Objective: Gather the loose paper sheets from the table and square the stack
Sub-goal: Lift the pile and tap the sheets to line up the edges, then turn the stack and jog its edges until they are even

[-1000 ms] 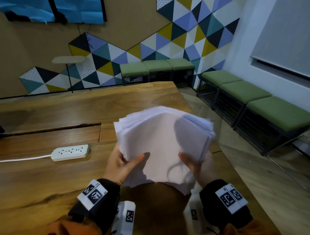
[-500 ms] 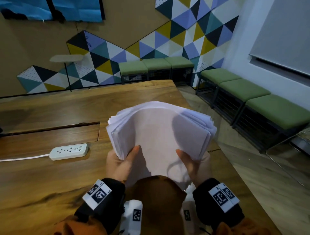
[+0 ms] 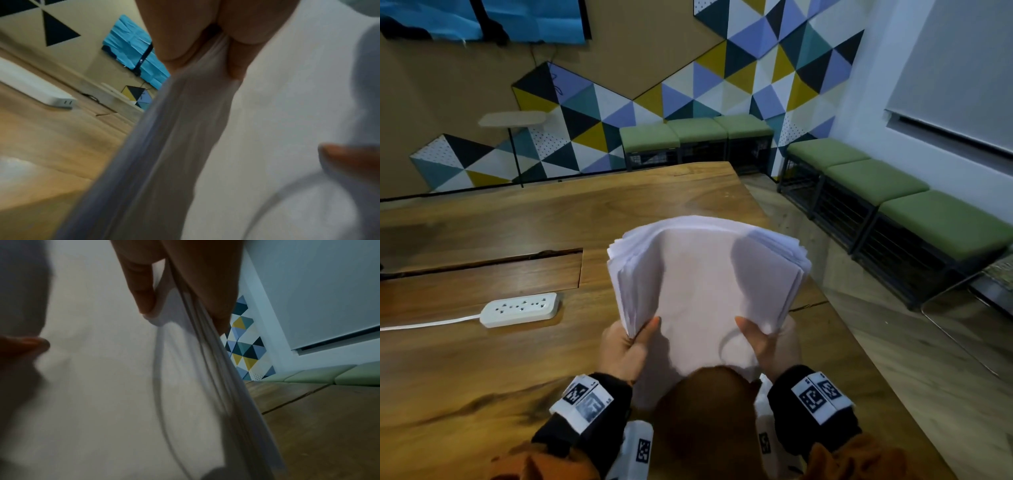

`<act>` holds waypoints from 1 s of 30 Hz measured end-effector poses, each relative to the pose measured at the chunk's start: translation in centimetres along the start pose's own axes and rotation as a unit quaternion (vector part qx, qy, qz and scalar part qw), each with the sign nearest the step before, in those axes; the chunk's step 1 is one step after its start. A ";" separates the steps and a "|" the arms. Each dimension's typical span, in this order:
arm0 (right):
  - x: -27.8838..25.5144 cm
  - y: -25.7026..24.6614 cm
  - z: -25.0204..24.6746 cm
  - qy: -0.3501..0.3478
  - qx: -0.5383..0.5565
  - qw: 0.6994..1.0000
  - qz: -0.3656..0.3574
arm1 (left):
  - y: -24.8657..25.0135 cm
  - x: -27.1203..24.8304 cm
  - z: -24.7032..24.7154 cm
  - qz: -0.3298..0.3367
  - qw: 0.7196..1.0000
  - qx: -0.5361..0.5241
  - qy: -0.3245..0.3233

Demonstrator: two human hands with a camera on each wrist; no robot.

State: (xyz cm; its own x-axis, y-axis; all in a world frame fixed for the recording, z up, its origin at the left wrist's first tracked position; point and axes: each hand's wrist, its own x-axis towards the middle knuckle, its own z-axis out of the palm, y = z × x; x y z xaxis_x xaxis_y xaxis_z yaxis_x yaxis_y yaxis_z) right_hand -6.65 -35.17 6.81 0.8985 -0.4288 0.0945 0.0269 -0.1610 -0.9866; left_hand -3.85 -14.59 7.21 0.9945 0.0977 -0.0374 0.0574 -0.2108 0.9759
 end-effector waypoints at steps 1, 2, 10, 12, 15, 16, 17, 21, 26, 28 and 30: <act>0.1 0.4 -0.1 0.011 -0.024 1.000 0.000 | 0.0 0.1 -0.2 -0.004 1.000 -0.015 0.012; 0.3 1.0 -0.4 0.026 -0.047 0.999 0.010 | 0.2 0.1 -0.4 -0.017 0.999 -0.037 0.020; -0.6 2.3 -1.6 -0.043 0.330 0.910 0.247 | 1.3 -0.2 -0.1 -0.150 0.915 -0.373 -0.042; 0.4 2.0 -1.8 -0.052 0.351 0.913 0.201 | 1.2 0.0 -0.6 -0.151 0.919 -0.361 -0.051; 2.3 1.5 -3.9 -0.013 0.291 0.947 0.139 | 1.9 1.6 -3.7 -0.105 0.916 -0.385 -0.038; 3.1 1.5 -4.9 0.008 0.260 0.957 0.124 | 2.3 2.1 -5.4 -0.083 0.916 -0.391 -0.043; 3.5 1.3 -5.8 0.006 0.241 0.965 0.105 | 2.9 2.5 -7.0 -0.061 0.919 -0.383 -0.065; 4.1 0.2 -6.6 -0.056 0.207 0.976 0.046 | 3.5 3.0 -8.6 -0.059 0.978 -0.148 -0.136; 3.1 0.2 -4.9 -0.044 0.113 0.992 0.023 | 1.2 1.4 -5.1 -0.025 0.995 -0.092 -0.007; 2.2 1.0 -4.7 -0.008 0.093 0.995 0.023 | -0.3 0.4 -4.8 -0.012 0.996 -0.080 0.025; 1.1 2.2 -4.9 -0.013 0.062 0.997 0.044 | -1.9 -0.8 -4.8 -0.037 0.996 -0.080 0.026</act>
State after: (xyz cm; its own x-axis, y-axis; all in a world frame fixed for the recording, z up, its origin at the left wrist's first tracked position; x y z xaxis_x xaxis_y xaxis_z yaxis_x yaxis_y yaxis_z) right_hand -7.75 -40.30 5.42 0.9105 -0.4134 0.0049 0.0004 -0.0111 -0.9999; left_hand -5.17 -9.63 6.42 0.9818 0.1591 -0.1037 0.1119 -0.0434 0.9928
